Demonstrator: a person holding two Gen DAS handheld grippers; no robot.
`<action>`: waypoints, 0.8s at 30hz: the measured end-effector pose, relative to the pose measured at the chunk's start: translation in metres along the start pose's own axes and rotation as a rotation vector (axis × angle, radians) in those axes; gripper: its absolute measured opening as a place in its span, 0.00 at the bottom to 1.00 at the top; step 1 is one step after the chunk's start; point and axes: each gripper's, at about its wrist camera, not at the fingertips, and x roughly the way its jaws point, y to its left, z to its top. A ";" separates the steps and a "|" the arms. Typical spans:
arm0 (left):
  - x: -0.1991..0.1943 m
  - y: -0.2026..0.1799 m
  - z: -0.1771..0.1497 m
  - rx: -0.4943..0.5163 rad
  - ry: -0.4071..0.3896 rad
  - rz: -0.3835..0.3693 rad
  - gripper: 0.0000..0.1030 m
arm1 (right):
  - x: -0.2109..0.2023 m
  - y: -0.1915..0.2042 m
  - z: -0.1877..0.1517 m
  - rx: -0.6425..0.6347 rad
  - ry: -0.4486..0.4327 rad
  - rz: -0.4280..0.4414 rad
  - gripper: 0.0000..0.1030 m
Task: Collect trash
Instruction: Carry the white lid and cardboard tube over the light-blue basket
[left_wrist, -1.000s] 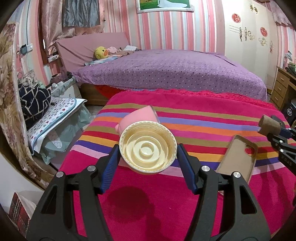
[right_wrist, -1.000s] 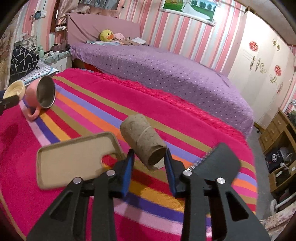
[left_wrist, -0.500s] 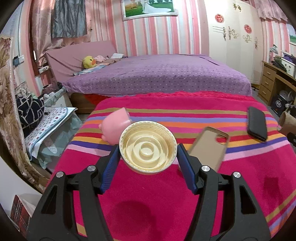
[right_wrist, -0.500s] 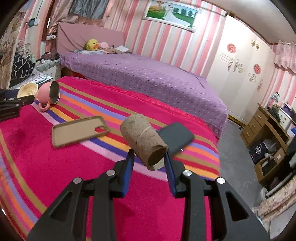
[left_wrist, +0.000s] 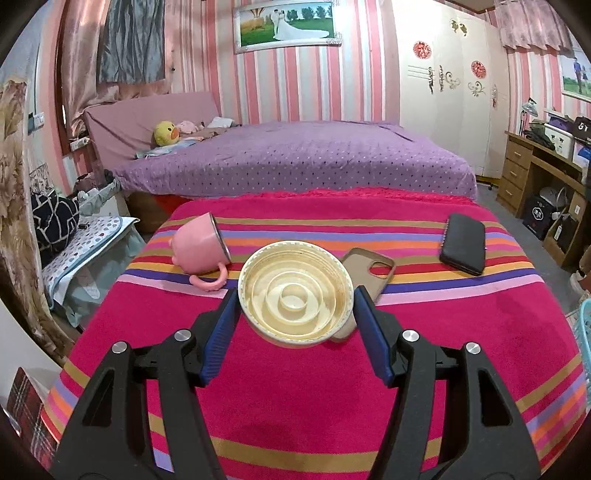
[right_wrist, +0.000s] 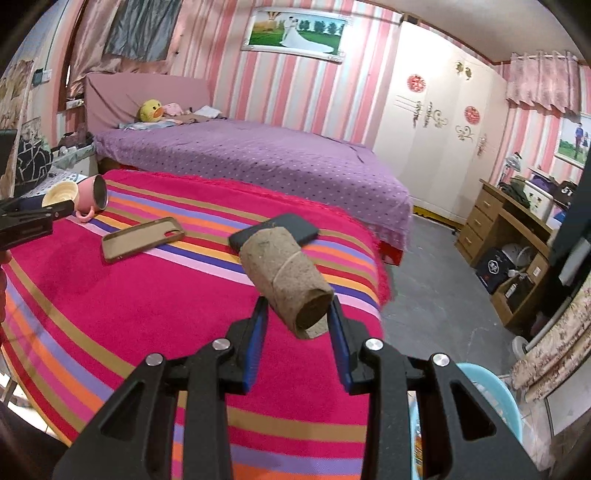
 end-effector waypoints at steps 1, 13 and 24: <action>-0.001 -0.002 -0.001 -0.003 0.000 -0.001 0.59 | -0.003 -0.005 -0.003 0.002 -0.001 -0.005 0.32; -0.017 -0.056 -0.005 0.015 -0.028 -0.010 0.59 | -0.014 -0.044 -0.021 0.040 0.004 -0.036 0.32; -0.031 -0.119 -0.006 0.057 -0.054 -0.075 0.59 | -0.026 -0.097 -0.037 0.120 0.001 -0.114 0.32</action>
